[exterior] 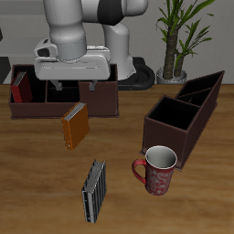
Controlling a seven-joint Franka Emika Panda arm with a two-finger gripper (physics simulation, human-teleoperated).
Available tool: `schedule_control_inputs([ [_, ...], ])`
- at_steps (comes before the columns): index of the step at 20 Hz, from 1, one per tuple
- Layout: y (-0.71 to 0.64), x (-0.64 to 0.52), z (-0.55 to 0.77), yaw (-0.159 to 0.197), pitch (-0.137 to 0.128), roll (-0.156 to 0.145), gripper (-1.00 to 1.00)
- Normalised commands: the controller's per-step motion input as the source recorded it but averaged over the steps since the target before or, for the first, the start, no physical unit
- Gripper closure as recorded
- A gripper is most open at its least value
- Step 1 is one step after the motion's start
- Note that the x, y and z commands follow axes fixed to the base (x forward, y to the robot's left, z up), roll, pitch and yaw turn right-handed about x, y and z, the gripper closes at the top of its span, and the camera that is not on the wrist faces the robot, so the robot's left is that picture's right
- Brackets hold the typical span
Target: Place the red book into the back desk caddy's left compartment and place the orange book into the back desk caddy's left compartment and place the striped book into the left desk caddy's right compartment
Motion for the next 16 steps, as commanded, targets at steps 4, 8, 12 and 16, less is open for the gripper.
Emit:
schedule_control_inputs([
  [4, -0.25, -0.1, 0.02, -0.015, -0.012, -0.031, -1.0],
  [8, -0.02, 0.01, -0.01, 0.001, 0.012, -0.052, -1.0],
  [12, -0.09, -0.03, -0.25, -0.013, 0.024, -0.018, -1.0],
  [16, -0.05, 0.0, -0.27, -0.076, -0.003, -0.004, -1.0],
])
